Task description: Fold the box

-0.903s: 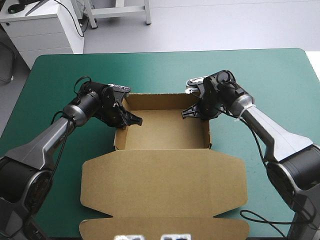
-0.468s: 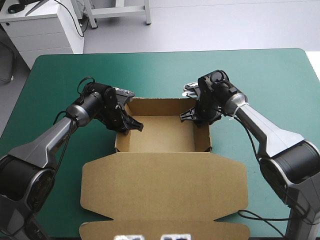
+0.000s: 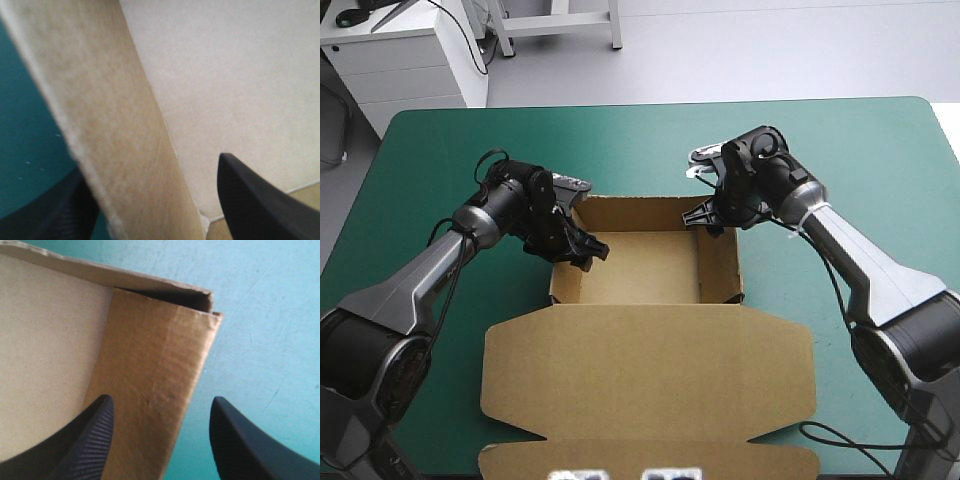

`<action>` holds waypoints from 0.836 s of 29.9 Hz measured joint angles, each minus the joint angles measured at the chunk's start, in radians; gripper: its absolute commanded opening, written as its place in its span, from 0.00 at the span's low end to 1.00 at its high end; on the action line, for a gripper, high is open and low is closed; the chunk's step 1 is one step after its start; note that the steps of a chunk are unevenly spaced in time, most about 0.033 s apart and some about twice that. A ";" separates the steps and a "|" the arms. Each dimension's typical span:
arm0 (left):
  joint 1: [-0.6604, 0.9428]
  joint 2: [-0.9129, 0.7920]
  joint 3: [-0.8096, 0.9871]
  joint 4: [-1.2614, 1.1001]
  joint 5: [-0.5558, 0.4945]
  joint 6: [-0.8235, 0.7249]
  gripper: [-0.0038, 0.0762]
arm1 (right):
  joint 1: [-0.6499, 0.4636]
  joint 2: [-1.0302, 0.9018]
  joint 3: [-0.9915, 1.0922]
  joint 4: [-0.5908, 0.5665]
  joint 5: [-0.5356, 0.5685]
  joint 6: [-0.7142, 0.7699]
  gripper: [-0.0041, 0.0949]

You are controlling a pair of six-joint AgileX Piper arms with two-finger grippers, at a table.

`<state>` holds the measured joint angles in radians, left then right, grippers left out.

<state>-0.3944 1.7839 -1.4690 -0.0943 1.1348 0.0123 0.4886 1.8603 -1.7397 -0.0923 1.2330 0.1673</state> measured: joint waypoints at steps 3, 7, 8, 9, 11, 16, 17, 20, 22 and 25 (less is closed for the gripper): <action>0.000 0.002 -0.086 0.000 0.044 0.000 0.64 | 0.001 -0.047 0.000 -0.001 0.003 -0.021 0.58; 0.000 0.002 -0.226 0.008 0.089 0.000 0.64 | 0.001 -0.111 0.000 -0.003 0.005 -0.029 0.58; 0.000 0.002 -0.251 0.016 0.091 0.000 0.64 | 0.001 -0.123 0.000 -0.003 0.006 -0.026 0.58; 0.000 0.002 -0.279 0.022 0.095 0.000 0.64 | 0.001 -0.137 0.000 -0.003 0.006 -0.020 0.58; 0.000 -0.005 -0.317 0.026 0.097 0.000 0.64 | 0.001 -0.158 0.000 -0.003 0.007 -0.008 0.58; 0.000 -0.081 -0.352 0.030 0.107 0.000 0.45 | 0.001 -0.187 0.000 -0.003 0.012 0.008 0.58; 0.000 -0.104 -0.352 0.033 0.108 0.000 0.37 | 0.001 -0.188 0.000 -0.003 0.013 0.011 0.58; 0.000 -0.206 -0.354 0.040 0.114 0.002 0.10 | 0.001 -0.188 0.000 -0.003 0.013 0.022 0.58; 0.000 -0.272 -0.355 0.041 0.114 0.002 0.04 | 0.001 -0.186 0.000 -0.003 0.013 0.029 0.58; 0.000 -0.384 -0.324 0.041 0.115 0.007 0.04 | -0.008 -0.161 0.001 0.022 0.013 0.045 0.58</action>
<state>-0.3944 1.4002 -1.7931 -0.0532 1.2497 0.0193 0.4801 1.6989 -1.7390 -0.0701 1.2465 0.2126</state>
